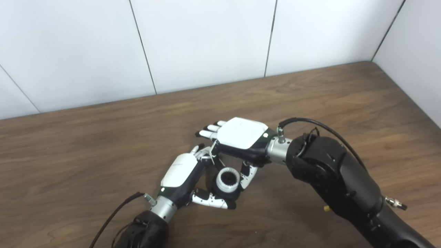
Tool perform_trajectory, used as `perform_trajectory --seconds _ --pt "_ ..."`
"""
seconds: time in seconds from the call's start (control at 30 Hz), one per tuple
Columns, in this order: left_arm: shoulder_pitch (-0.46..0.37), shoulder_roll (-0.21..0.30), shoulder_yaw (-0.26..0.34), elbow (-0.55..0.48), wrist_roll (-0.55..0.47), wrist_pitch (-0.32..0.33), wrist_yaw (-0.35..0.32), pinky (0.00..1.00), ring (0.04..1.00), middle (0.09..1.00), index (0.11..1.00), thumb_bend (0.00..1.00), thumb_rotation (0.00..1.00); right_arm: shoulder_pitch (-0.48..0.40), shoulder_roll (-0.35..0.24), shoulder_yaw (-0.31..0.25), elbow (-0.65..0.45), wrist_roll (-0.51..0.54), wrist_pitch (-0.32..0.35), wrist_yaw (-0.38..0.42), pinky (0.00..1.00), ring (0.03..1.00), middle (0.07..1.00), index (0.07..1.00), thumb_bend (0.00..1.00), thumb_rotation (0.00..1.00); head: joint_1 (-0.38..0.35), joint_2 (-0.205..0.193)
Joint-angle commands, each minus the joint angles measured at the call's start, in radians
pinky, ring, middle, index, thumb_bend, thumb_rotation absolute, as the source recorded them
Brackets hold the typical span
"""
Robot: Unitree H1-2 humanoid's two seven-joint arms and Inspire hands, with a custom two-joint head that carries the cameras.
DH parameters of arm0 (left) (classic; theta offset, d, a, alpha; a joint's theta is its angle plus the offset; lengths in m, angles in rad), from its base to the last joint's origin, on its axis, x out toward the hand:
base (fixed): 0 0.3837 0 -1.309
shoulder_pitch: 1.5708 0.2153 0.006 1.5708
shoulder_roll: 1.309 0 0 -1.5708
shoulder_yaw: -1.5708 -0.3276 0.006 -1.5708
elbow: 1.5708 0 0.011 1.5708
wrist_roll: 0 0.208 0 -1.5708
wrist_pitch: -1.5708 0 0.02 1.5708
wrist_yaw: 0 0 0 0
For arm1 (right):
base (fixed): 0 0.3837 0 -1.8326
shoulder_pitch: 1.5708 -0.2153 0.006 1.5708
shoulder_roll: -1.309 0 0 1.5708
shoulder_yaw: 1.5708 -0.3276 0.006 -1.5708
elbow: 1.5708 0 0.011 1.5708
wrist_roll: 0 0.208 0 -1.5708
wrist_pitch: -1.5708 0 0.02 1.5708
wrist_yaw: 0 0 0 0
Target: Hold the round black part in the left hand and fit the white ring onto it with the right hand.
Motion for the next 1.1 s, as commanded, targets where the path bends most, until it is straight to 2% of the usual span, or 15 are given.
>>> perform_trajectory --seconds 0.0,1.07 --pt "-0.011 -0.005 0.003 -0.029 -0.008 -0.005 0.009 1.00 0.901 0.912 0.478 0.51 0.05 -0.013 -0.010 -0.013 0.001 -0.004 -0.004 -0.021 1.00 1.000 1.000 0.483 0.51 0.12 -0.001 0.001" --pt "-0.014 -0.009 0.003 -0.020 -0.010 -0.012 0.014 1.00 0.902 0.912 0.478 0.51 0.05 0.005 -0.012 -0.025 0.005 0.028 0.006 -0.044 1.00 1.000 1.000 0.495 0.51 0.14 0.001 0.000"
